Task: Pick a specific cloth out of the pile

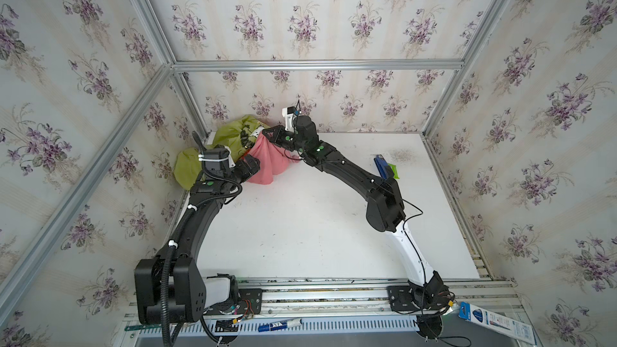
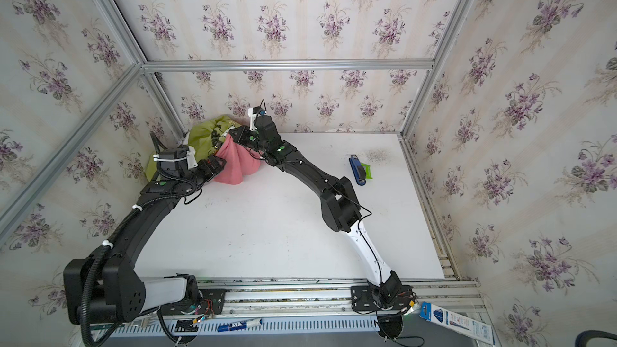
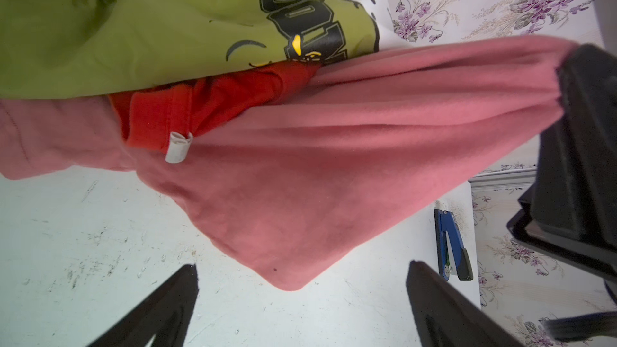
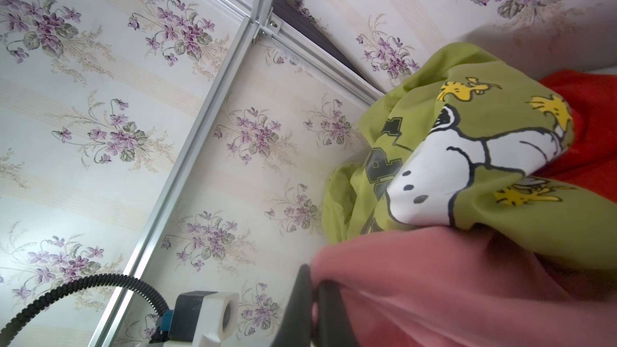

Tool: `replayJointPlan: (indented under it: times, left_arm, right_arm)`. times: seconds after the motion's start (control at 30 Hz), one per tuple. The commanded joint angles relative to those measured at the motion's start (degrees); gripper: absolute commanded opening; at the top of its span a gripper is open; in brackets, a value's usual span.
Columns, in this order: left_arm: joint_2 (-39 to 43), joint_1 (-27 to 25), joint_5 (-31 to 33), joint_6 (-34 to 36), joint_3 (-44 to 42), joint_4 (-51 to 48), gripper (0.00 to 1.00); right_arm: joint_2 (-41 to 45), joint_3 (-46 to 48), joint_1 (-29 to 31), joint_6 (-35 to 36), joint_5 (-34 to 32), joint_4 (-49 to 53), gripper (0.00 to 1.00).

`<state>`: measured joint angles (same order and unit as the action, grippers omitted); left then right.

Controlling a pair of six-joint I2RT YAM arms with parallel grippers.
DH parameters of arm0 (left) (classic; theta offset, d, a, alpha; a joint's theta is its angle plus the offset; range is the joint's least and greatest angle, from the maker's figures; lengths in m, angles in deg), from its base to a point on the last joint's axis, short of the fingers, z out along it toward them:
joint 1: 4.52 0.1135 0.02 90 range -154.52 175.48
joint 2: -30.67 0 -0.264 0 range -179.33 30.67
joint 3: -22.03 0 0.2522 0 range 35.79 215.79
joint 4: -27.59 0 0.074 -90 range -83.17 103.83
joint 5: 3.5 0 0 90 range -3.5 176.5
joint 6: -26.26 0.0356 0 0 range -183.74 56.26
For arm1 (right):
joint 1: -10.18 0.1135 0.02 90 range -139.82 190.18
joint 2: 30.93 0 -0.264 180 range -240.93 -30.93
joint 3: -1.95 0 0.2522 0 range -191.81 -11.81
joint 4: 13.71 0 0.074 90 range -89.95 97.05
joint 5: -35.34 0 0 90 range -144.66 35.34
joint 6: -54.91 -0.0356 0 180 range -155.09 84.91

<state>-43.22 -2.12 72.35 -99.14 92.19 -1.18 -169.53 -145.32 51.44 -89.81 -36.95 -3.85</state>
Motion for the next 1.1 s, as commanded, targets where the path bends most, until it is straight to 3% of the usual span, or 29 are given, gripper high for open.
replayJointPlan:
  times: [0.0,0.53,1.07]
  left_arm:
    - [0.4,0.1,0.3,0.7,0.5,0.5,1.00]
    - [1.0,0.5,0.3,0.5,1.3,0.5,1.00]
    - [1.0,0.8,-0.4,0.3,1.8,0.7,1.00]
  right_arm:
    - [0.0,-2.5,-0.1,1.2,0.7,-4.1,0.00]
    - [-3.4,-11.8,-0.2,1.7,1.3,-0.2,0.00]
    - [-2.1,-12.4,-0.1,1.5,1.7,-2.2,0.00]
